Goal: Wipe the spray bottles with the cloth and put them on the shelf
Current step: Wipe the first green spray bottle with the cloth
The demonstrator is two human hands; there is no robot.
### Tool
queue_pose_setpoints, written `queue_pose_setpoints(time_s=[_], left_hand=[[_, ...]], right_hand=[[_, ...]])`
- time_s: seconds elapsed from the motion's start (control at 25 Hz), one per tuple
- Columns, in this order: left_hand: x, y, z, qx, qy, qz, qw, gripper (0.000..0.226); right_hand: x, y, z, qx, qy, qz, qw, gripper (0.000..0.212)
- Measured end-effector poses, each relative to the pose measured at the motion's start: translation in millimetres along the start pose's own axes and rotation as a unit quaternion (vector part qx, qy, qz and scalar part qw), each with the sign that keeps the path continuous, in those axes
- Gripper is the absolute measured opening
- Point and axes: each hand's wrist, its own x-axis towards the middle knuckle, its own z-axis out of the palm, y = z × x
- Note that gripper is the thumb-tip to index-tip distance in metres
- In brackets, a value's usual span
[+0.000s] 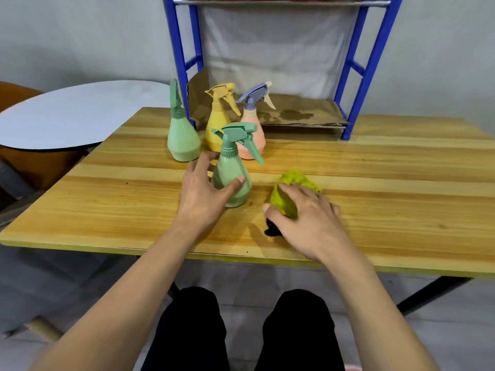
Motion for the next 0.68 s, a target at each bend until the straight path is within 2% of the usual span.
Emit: queue_pose_setpoints(time_s=[0.08,0.2,0.32,0.44,0.68], left_hand=[[-1.4,-3.7,0.2,-0.012,-0.038,0.001,0.999,0.072],[-5.5,-10.4,-3.7,-0.021,-0.091,0.016,0.996,0.077],[-5.0,-9.2,-1.2,-0.031,-0.089,0.026,0.995,0.080],[1.5,-1.8,14.6,-0.034,-0.082,0.024,0.996,0.081],[32.5,24.5,72.5,-0.021,-0.091,0.041,0.995,0.081]], right_hand=[[8.2,2.3,2.2,0.034,0.070,-0.012,0.997,0.060],[18.7,11.1,21.3,0.036,0.057,-0.021,0.998,0.067],[26.9,19.0,32.2,0.060,0.048,-0.015,0.997,0.068],[30.9,21.8,34.3,0.066,0.094,-0.003,0.993,0.067],[41.4,58.2,19.9,0.057,0.157,0.074,0.983,0.065]])
